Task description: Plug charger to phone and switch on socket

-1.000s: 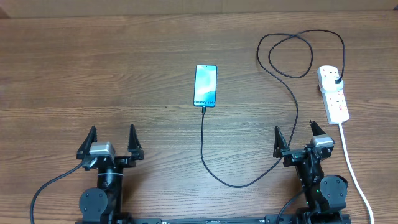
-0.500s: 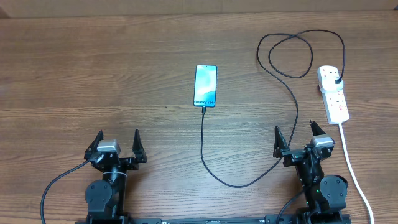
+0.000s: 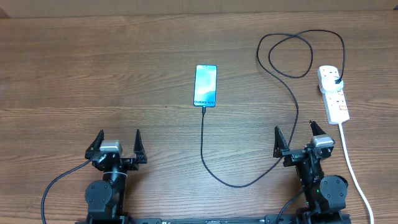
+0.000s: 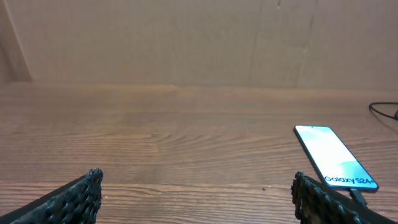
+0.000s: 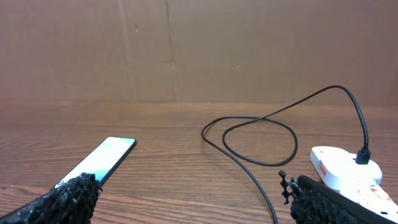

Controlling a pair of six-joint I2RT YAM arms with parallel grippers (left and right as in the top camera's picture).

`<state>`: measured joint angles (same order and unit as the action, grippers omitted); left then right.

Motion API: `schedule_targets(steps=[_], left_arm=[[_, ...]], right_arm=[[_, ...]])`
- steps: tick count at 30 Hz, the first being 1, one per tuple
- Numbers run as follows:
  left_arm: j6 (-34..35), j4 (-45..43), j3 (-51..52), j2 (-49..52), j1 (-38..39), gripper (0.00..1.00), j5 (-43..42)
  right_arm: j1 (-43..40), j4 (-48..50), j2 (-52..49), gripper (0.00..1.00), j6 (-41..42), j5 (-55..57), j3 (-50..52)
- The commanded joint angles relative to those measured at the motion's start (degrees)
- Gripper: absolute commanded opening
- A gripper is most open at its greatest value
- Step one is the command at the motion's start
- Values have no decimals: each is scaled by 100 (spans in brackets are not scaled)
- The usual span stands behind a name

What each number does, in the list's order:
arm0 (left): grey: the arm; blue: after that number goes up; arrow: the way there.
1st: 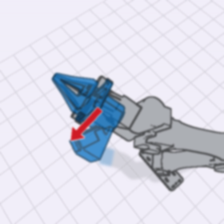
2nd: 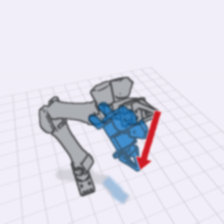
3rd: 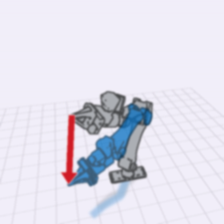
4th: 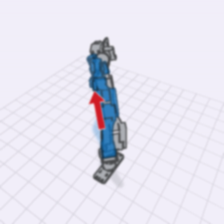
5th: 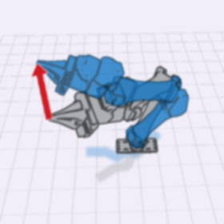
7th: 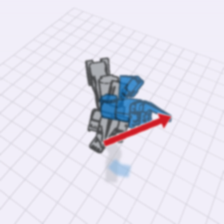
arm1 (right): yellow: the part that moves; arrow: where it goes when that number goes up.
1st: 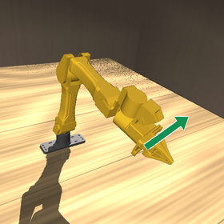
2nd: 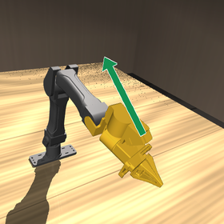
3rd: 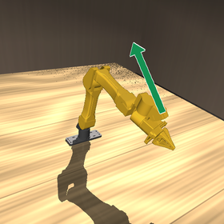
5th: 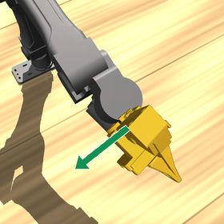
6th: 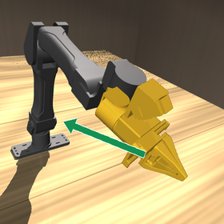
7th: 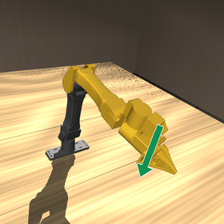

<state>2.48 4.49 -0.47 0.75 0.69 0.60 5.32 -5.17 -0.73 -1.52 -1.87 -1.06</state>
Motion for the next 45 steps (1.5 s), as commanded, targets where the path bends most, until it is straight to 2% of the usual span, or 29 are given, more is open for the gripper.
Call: schedule_targets(steps=[1,10,45], left_arm=[[-251,11,20,-59,-42,100,-52],[13,4,20,-59,-42,100,37],[9,-2,20,-55,-42,100,-7]], right_arm=[[9,33,57,100,-24,72,61],[9,35,57,100,-24,72,61],[9,35,57,100,-26,72,61]])
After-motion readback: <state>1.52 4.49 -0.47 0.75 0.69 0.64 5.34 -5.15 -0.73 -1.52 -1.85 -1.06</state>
